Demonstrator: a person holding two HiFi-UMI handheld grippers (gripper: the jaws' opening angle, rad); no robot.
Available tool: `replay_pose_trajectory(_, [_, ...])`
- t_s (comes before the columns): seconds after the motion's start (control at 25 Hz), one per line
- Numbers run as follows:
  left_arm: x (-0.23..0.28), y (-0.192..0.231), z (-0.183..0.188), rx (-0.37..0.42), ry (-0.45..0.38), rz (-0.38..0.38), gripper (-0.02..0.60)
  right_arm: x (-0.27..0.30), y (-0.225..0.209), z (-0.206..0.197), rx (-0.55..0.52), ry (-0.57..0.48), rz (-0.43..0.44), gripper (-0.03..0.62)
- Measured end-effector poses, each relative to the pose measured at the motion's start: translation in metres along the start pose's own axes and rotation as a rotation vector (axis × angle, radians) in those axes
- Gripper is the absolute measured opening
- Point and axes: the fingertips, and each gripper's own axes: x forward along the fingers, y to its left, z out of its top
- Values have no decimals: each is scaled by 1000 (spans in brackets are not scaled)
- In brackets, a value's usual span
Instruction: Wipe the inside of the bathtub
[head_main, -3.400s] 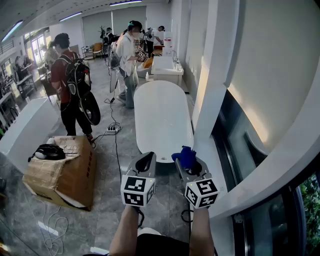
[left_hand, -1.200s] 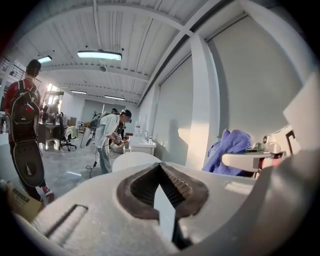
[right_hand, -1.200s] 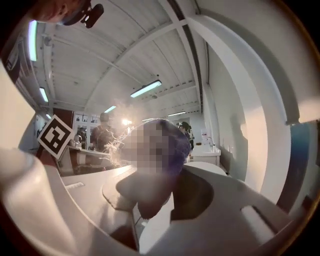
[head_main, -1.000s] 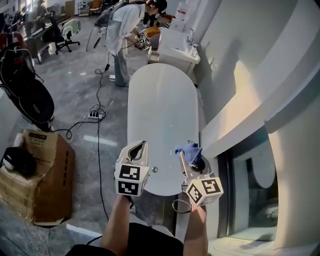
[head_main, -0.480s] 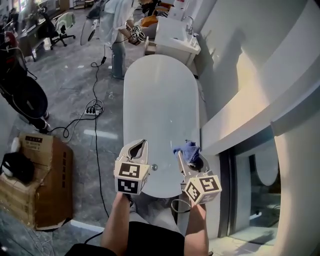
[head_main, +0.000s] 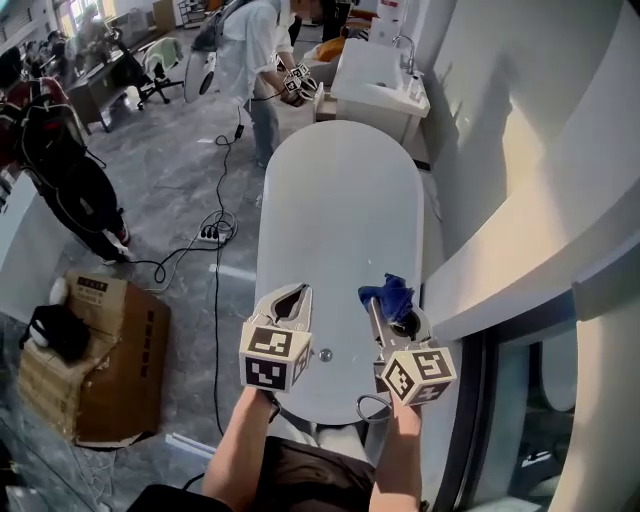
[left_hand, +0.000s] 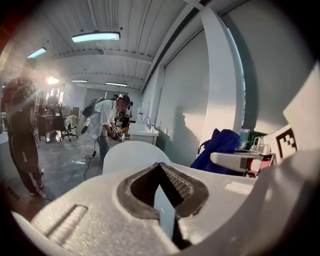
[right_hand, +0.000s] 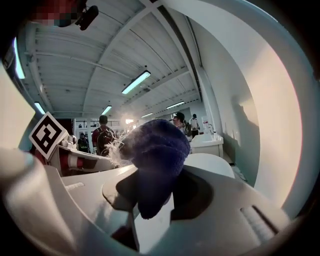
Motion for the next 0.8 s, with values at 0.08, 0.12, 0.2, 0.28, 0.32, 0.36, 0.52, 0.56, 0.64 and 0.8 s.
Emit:
replay_pose_trajectory(0.08, [16, -9, -6, 18, 24, 9, 2, 0, -32, -9, 43, 1, -21, 144])
replay_pose_trajectory(0.12, [25, -12, -8, 26, 33, 12, 2, 2, -49, -12, 62, 2, -35, 144])
replay_pose_trajectory(0.2, [42, -10, -14, 27, 56, 19, 2, 12, -75, -18, 90, 8, -52, 144])
replay_pose_trajectory(0.28, [58, 0, -25, 19, 90, 19, 2, 23, -84, -27, 105, 21, -56, 144])
replay_pose_trajectory(0.32, [66, 7, -33, 17, 111, 17, 2, 27, -83, -35, 105, 35, -58, 144])
replay_pose_trajectory(0.36, [74, 15, -42, 16, 133, 12, 2, 32, -82, -45, 100, 55, -64, 144])
replay_pose_trajectory(0.52, [122, 45, -74, 18, 213, -49, 2, 54, -82, -90, 76, 143, -130, 144])
replay_pose_trajectory(0.56, [135, 50, -83, 22, 238, -68, 2, 60, -85, -101, 89, 158, -153, 144])
replay_pose_trajectory(0.64, [159, 57, -97, 42, 285, -110, 2, 73, -90, -119, 133, 174, -194, 144])
replay_pose_trajectory(0.8, [187, 61, -127, 86, 375, -183, 2, 93, -84, -159, 207, 226, -214, 144])
